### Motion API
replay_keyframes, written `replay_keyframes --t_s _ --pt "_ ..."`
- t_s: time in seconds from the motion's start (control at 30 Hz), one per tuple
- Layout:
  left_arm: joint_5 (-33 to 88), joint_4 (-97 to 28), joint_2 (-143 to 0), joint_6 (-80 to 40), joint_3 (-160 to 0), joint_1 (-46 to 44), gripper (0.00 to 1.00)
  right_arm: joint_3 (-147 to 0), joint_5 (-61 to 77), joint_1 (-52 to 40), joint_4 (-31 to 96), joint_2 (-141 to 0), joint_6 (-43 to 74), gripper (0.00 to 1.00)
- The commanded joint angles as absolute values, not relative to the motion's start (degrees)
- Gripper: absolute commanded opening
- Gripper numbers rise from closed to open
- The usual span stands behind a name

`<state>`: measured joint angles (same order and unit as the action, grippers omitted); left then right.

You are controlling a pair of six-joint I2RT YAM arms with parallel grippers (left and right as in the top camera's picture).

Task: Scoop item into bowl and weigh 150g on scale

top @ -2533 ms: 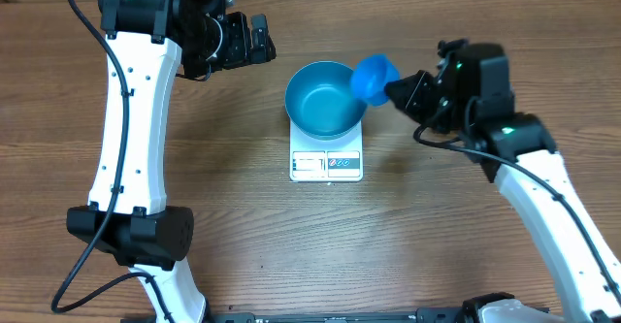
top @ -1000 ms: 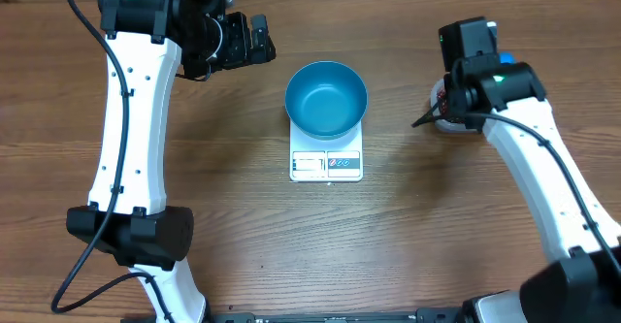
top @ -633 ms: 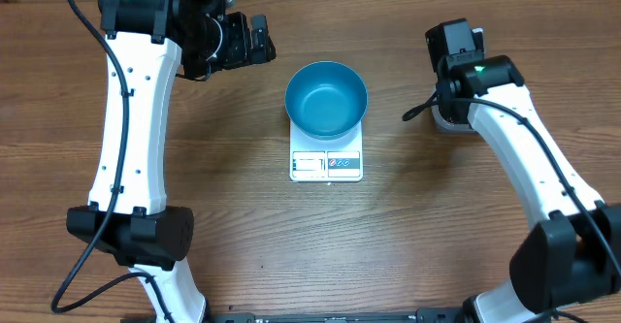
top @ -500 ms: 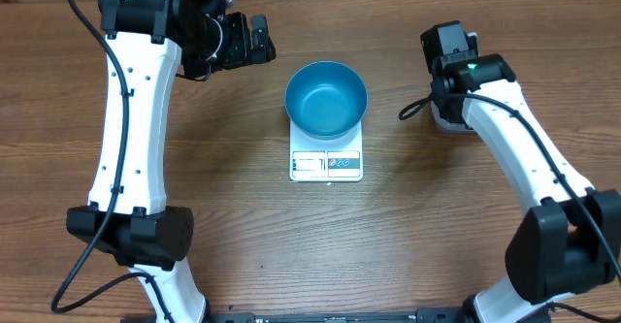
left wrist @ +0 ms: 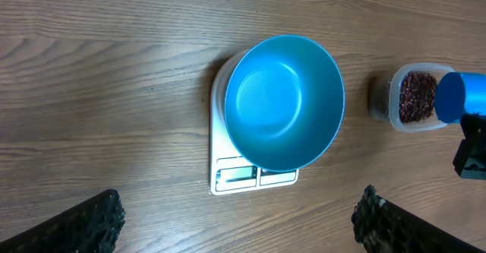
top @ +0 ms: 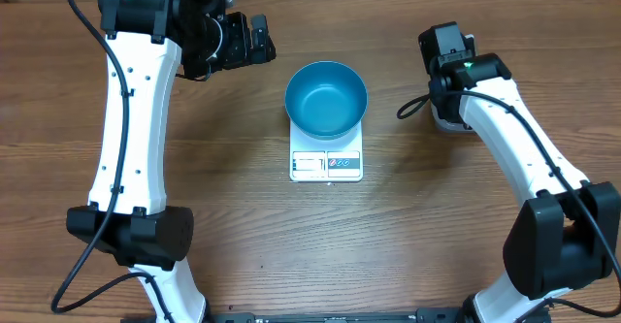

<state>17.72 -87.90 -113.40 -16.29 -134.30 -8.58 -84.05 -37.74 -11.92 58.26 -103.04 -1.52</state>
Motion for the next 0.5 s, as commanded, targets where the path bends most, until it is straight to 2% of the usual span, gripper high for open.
replay_keyframes --t_s 0.0,0.47 --pt "17.39 -87.83 -112.18 -15.18 -135.22 -8.64 1.00 -85.84 -38.89 -11.11 58.00 -102.78 -1.58 0.04" --pt "17.37 -87.83 -112.18 -15.18 -135.20 -8.64 1.00 -85.84 -38.50 -11.11 58.46 -102.78 -1.58 0.04"
